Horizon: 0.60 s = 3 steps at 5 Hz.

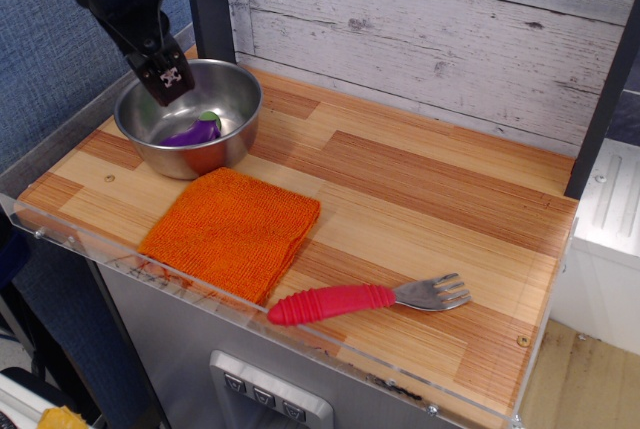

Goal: Move the bowl with the grapes behind the red fork

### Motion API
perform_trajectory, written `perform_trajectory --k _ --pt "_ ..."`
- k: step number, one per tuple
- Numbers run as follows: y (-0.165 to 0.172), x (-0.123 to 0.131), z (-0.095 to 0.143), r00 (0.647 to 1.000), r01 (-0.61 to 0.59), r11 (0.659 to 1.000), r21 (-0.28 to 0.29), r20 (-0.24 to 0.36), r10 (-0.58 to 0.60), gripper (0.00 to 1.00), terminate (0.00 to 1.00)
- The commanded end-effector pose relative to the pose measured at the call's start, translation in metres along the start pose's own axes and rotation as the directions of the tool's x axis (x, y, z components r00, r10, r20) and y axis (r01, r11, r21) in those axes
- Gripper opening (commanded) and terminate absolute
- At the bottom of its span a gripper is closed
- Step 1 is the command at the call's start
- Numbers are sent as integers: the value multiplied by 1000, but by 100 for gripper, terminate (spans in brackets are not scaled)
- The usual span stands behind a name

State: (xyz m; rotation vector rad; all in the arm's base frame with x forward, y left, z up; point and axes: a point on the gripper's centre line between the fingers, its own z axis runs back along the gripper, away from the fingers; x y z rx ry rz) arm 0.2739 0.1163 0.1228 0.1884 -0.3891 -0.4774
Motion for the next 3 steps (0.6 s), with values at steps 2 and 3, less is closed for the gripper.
perform_trajectory --k 2,3 --pt "2 17 -38 995 -83 996 -40 -60 81 100 0" --pt "-8 11 -43 994 -77 995 -65 -83 71 100 0"
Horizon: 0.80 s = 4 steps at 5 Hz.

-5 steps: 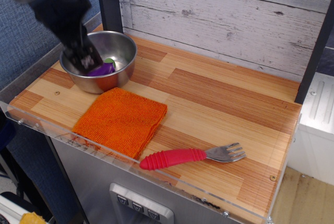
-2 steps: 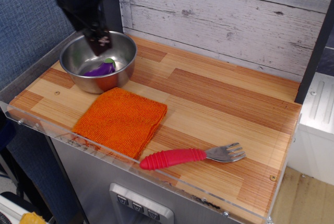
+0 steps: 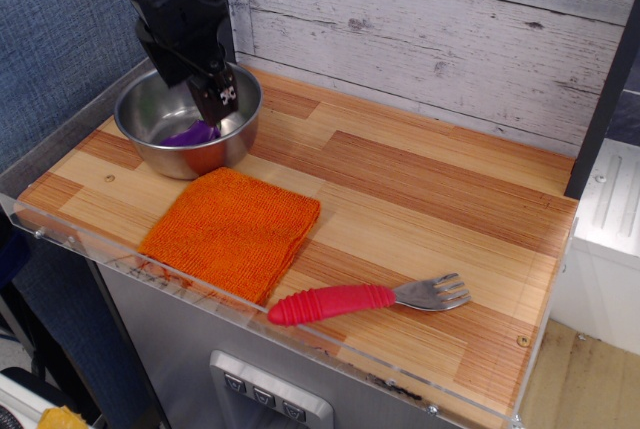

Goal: Move the bowl with the grapes behind the red fork

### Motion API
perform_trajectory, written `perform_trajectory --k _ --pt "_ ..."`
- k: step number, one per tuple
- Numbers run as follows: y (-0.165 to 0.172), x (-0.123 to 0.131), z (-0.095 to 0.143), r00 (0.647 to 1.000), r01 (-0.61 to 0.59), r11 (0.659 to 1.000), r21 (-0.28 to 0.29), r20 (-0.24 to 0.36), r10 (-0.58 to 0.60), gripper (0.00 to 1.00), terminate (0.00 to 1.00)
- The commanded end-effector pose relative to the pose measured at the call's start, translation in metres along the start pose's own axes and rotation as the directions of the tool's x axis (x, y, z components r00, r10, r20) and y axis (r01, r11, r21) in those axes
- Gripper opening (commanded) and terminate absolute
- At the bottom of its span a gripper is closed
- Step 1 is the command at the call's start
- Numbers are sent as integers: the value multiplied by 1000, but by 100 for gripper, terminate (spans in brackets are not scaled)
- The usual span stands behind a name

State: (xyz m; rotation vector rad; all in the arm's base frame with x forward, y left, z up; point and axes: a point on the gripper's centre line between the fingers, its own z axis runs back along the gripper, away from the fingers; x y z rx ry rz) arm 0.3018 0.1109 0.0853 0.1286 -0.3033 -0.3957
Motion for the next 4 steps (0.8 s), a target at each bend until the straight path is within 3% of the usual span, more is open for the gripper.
perform_trajectory --k 1,2,4 --pt "-13 -7 -8 1000 -27 1000 -11 7 27 100 0" --pt "-15 -11 -19 999 -30 999 23 -20 31 100 0" --pt "-11 -14 -33 998 -49 998 34 -39 50 100 0"
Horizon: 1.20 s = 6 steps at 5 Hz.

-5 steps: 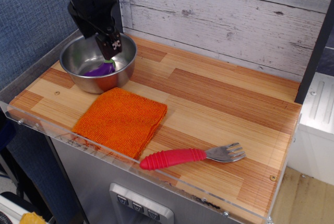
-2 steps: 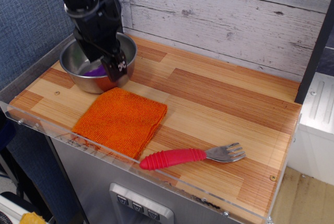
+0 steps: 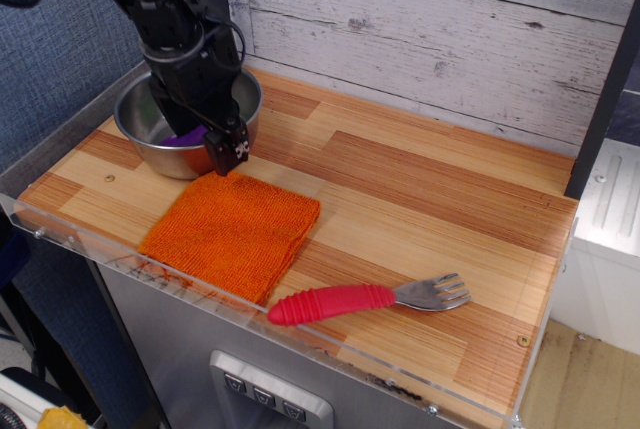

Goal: Move the bowl with the grapes behind the red fork

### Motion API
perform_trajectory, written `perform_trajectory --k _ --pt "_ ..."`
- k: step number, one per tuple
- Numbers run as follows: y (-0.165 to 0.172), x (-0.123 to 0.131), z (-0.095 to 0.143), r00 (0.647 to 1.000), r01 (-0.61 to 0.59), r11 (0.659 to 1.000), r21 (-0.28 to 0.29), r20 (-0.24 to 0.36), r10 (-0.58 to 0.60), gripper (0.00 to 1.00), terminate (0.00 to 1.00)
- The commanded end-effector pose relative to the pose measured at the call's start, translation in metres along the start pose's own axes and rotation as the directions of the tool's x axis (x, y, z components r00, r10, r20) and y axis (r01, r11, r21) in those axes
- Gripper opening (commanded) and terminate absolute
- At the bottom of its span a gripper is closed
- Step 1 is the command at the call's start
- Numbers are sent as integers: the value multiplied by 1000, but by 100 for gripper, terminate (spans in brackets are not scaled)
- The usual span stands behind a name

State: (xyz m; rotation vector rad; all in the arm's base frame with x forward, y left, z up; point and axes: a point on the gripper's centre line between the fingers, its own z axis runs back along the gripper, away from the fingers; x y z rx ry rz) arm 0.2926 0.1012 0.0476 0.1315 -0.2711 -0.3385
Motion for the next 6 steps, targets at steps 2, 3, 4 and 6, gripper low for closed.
perform_trajectory --k 2,3,4,6 --pt "15 -1 -5 1000 8 997 73 -12 -7 0 0" --pt "15 -5 -2 1000 -5 996 92 -16 6 0 0" --pt "13 -7 1 1000 0 995 96 -13 2 0 0" --pt "25 6 24 999 -18 994 109 32 14 0 0"
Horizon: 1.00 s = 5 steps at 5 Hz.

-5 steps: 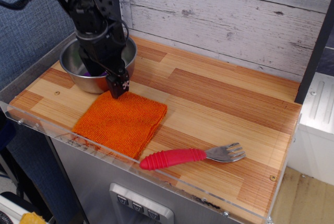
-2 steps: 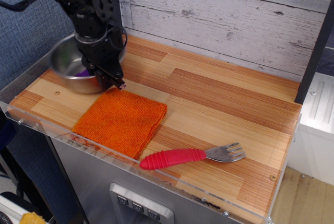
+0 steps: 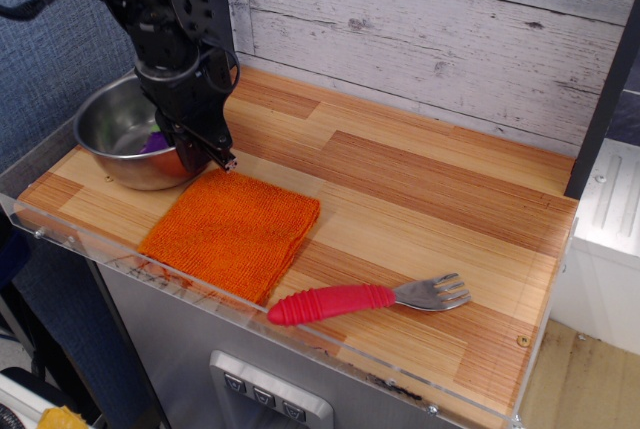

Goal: Move the bowl with the grapes behind the red fork

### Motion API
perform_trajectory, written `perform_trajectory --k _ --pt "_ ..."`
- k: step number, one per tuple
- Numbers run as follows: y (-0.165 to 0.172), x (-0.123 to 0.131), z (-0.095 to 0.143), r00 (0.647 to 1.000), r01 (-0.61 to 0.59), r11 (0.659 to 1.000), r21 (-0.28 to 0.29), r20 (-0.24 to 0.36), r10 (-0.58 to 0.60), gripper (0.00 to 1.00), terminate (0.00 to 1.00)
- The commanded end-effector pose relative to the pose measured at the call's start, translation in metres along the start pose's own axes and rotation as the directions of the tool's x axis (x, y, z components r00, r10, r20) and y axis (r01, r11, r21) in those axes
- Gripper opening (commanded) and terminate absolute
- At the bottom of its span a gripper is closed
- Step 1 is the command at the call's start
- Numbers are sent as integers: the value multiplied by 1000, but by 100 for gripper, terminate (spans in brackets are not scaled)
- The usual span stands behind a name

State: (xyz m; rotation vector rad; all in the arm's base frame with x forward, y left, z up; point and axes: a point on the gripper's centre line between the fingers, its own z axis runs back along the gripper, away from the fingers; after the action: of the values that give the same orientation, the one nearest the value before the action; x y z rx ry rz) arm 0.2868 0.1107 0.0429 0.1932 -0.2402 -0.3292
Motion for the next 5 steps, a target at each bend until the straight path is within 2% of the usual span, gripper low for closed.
perform_trajectory --k 1,2,3,4,5 --pt "28 26 43 995 -20 998 51 95 15 0 0" --pt "28 43 63 990 -26 998 54 140 18 0 0" --pt "7 69 80 980 20 999 45 198 -28 0 0" --pt "-24 90 90 966 93 995 22 242 -95 0 0" --pt "-59 98 92 947 204 979 4 254 -198 0 0"
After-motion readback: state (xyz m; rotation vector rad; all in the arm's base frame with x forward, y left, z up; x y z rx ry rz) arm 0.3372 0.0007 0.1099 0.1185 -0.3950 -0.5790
